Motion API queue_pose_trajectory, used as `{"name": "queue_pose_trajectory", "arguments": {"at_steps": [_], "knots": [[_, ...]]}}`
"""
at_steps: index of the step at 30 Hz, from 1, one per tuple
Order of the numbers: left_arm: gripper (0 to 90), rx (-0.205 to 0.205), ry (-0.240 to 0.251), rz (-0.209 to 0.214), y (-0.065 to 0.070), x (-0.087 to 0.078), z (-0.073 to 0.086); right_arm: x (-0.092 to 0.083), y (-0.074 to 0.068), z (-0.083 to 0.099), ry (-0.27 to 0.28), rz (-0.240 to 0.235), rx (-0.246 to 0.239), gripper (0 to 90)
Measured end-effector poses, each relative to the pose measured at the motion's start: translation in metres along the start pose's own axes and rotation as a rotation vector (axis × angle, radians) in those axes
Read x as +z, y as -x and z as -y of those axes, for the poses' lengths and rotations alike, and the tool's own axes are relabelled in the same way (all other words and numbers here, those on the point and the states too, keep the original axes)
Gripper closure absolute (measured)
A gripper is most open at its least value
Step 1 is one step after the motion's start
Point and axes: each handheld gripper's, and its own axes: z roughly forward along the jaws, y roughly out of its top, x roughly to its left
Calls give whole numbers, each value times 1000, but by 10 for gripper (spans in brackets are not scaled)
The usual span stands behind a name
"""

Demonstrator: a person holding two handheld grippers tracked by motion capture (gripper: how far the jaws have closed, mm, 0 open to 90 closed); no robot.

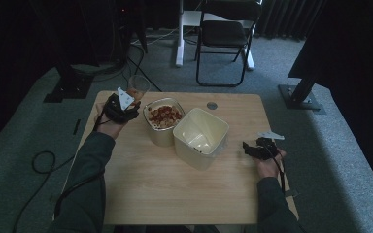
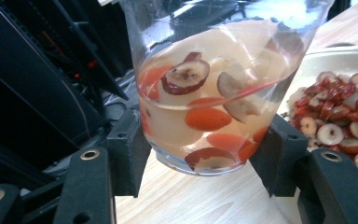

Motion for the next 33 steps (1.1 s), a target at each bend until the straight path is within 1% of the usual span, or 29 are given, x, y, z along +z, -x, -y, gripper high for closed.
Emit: {"name": "queue_pose_trajectory", "arguments": {"at_steps": [1, 5, 7, 8, 9, 11, 14, 16, 19, 20, 21, 22, 23, 29, 30, 31, 32, 33], "knots": [[428, 12, -5, -4, 0, 0, 0, 2, 0, 6, -14, 1, -2, 248], [428, 57, -18, -28, 2, 0, -1, 4, 1, 12, -28, -3, 6, 248], [428, 93, -27, -42, 3, 0, -2, 5, 1, 14, -32, -8, 13, 248], [428, 93, -27, -42, 3, 0, -2, 5, 1, 14, -32, -8, 13, 248], [428, 125, -34, -54, 4, -1, -3, 7, 0, 16, -45, -8, 14, 249], [428, 160, -42, -68, 4, -2, -5, 6, -1, 16, -40, -14, 11, 250], [428, 220, -55, -94, 5, -2, -8, 7, -1, 17, -47, -16, 3, 249], [429, 235, -58, -104, 5, -3, -10, 7, -1, 17, -57, -17, 4, 249], [429, 278, -73, -125, 4, -3, -12, 7, -2, 17, -60, -16, -1, 249], [429, 278, -73, -125, 4, -3, -12, 7, -2, 17, -61, -16, -4, 249], [429, 290, -79, -127, 4, -2, -13, 7, -2, 17, -61, -16, -4, 249], [429, 322, -96, -137, 5, -1, -13, 7, -2, 16, -62, -18, -10, 249], [429, 334, -101, -139, 5, -1, -14, 8, -3, 17, -63, -19, -13, 249], [428, 392, -124, -157, 7, 1, -15, 8, -3, 17, -63, -21, -16, 249], [428, 392, -124, -157, 7, 1, -15, 8, -3, 17, -63, -22, -17, 249], [428, 417, -136, -164, 7, 2, -16, 8, -3, 17, -62, -23, -21, 249], [428, 417, -136, -164, 7, 2, -16, 8, -3, 17, -62, -23, -21, 249], [428, 444, -145, -172, 8, 3, -17, 8, -4, 17, -64, -25, -23, 248]]}}
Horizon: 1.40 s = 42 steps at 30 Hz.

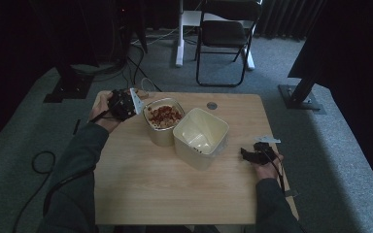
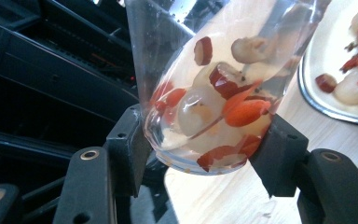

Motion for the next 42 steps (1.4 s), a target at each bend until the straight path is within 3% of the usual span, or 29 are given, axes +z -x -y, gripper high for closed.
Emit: {"name": "queue_pose_trajectory", "arguments": {"at_steps": [4, 12, 18, 19, 21, 22, 25, 28, 31, 33, 34, 42], "knots": [[428, 24, -7, -14, 0, 0, -2, 0, 0, 0, 0, -5, -5, 248], [428, 139, -37, -58, 2, -1, -5, 0, -1, 0, 0, -17, -12, 249], [428, 181, -36, -73, 1, -2, -8, 0, -1, 0, 0, -18, -16, 248], [429, 219, -42, -86, 2, -2, -8, 0, -1, 0, 1, -20, -14, 249], [429, 230, -46, -90, 2, -2, -9, -1, -1, 0, 1, -22, -11, 249], [429, 265, -51, -99, 3, -2, -10, -1, 0, 1, 5, -28, -3, 249], [429, 317, -58, -114, 3, -3, -11, -1, 1, 1, 8, -37, 9, 250], [429, 341, -58, -120, 4, -3, -13, -1, 1, 1, 8, -38, 11, 249], [429, 424, -64, -146, 7, -4, -15, -1, 1, 1, 7, -38, 10, 250], [430, 441, -65, -149, 7, -5, -16, -1, 1, 1, 8, -39, 10, 250], [430, 477, -61, -170, 9, -6, -17, -1, 1, 1, 8, -39, 11, 250], [431, 524, -58, -183, 10, -6, -22, -1, 1, 1, 10, -42, 12, 250]]}}
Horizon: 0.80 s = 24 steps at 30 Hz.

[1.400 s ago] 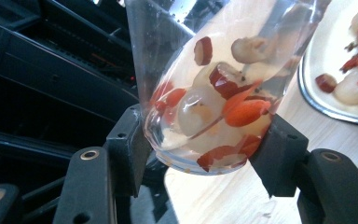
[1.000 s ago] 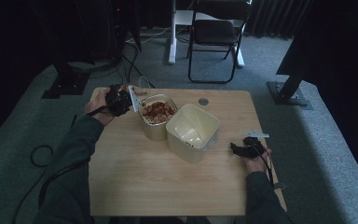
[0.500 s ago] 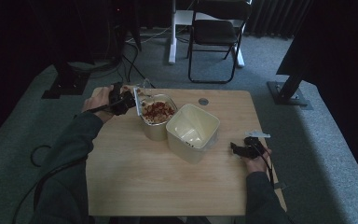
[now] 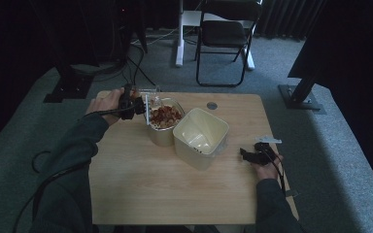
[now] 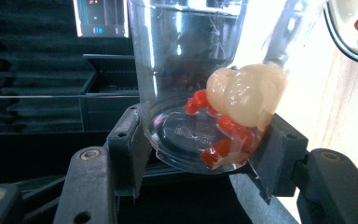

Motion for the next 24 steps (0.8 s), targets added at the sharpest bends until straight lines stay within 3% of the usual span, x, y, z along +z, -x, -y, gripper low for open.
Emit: {"name": "queue_pose_trajectory", "arguments": {"at_steps": [24], "knots": [[431, 44, 5, -29, -2, -2, -3, 0, -1, 0, -2, 6, -9, 250]]}}
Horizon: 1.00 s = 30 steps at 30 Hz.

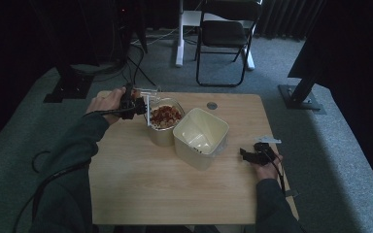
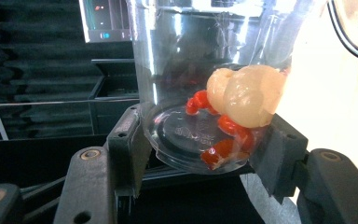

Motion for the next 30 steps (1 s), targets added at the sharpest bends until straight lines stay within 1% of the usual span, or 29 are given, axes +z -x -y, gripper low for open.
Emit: {"name": "queue_pose_trajectory", "arguments": {"at_steps": [7, 11, 14, 16, 17, 23, 26, 27, 28, 29, 30], "knots": [[432, 11, 1, -9, -1, 0, -1, 0, 0, 0, 0, 0, 0, 250], [432, 7, 3, -10, -1, 0, -1, 0, -1, 0, -2, 7, -4, 253], [432, 20, 0, -13, 0, 0, -1, 1, -2, 0, -5, 16, -16, 253], [432, 22, 0, -14, 0, 0, -1, 1, -2, 0, -5, 16, -16, 253], [432, 26, -1, -16, 0, 0, -1, 1, -2, 0, -5, 16, -16, 253], [432, 80, -6, -31, 2, 0, -2, 1, -3, 0, -6, 18, -18, 253], [432, 88, -7, -34, 2, -1, -2, 1, -3, 0, -6, 18, -18, 253], [432, 101, -7, -39, 2, -1, -2, 1, -2, 0, -6, 18, -19, 252], [432, 101, -7, -39, 2, -1, -2, 1, -2, 0, -6, 18, -19, 252], [432, 115, -8, -45, 2, -1, -3, 1, -2, 0, -6, 18, -19, 253], [432, 115, -8, -45, 2, -1, -3, 1, -2, 0, -6, 18, -19, 253]]}}
